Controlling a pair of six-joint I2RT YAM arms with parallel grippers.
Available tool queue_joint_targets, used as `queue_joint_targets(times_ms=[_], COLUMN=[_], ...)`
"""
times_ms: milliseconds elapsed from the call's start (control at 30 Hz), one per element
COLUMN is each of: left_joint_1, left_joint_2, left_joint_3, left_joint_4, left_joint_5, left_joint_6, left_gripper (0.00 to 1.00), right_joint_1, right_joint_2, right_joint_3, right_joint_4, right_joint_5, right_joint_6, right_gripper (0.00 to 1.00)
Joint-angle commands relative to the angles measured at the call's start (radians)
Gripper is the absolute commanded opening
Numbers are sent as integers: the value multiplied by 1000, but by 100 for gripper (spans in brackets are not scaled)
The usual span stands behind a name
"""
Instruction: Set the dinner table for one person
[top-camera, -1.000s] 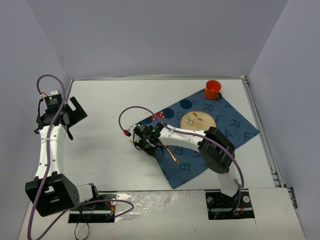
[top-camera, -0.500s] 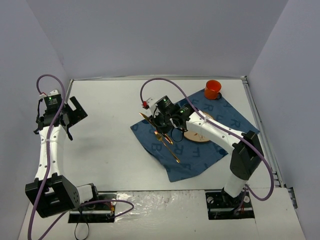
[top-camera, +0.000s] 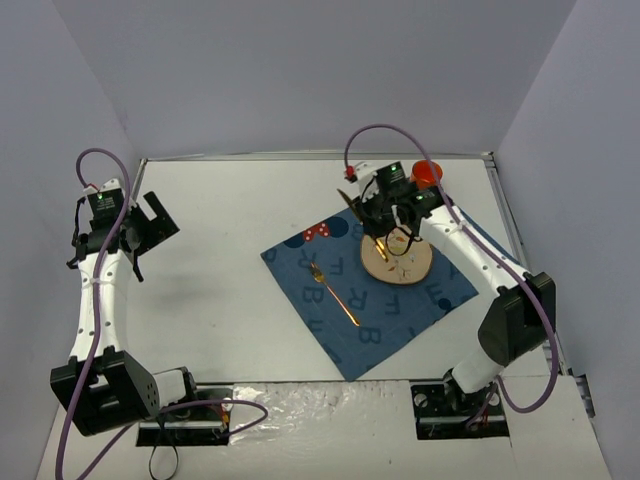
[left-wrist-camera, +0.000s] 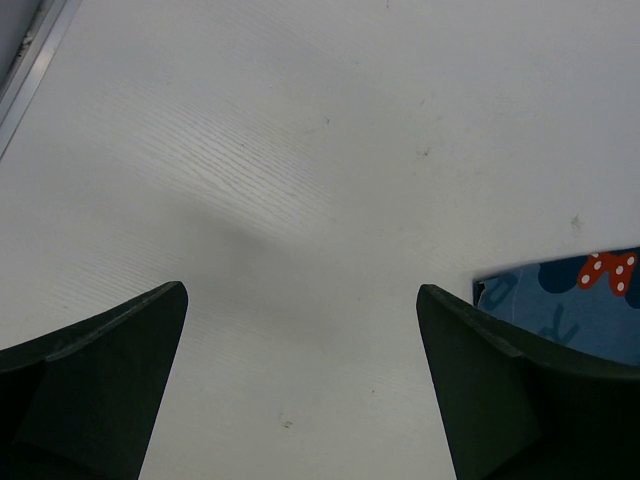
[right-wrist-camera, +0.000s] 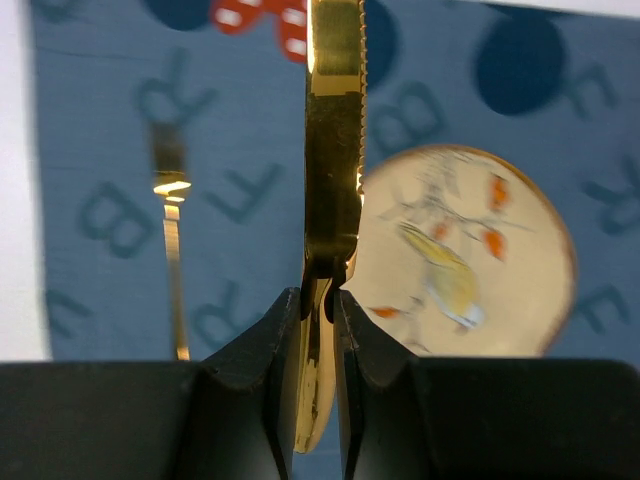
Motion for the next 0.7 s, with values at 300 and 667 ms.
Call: queue_joint_targets(times_ms=[300, 667], left_joint_1=[9, 9], left_joint_2=[-31, -54], left_joint_3=[17, 12], left_joint_4=[65, 70], left_joint_5=[116, 120], left_joint_6=[6, 2], left_gripper=[97, 97], right_joint_1=[-332, -467], right_joint_2=[12, 111], right_joint_3=[-45, -56], right_joint_4=[61, 124], right_joint_5=[31, 145], right_joint_6=[-315, -434], right_gripper=[0, 0])
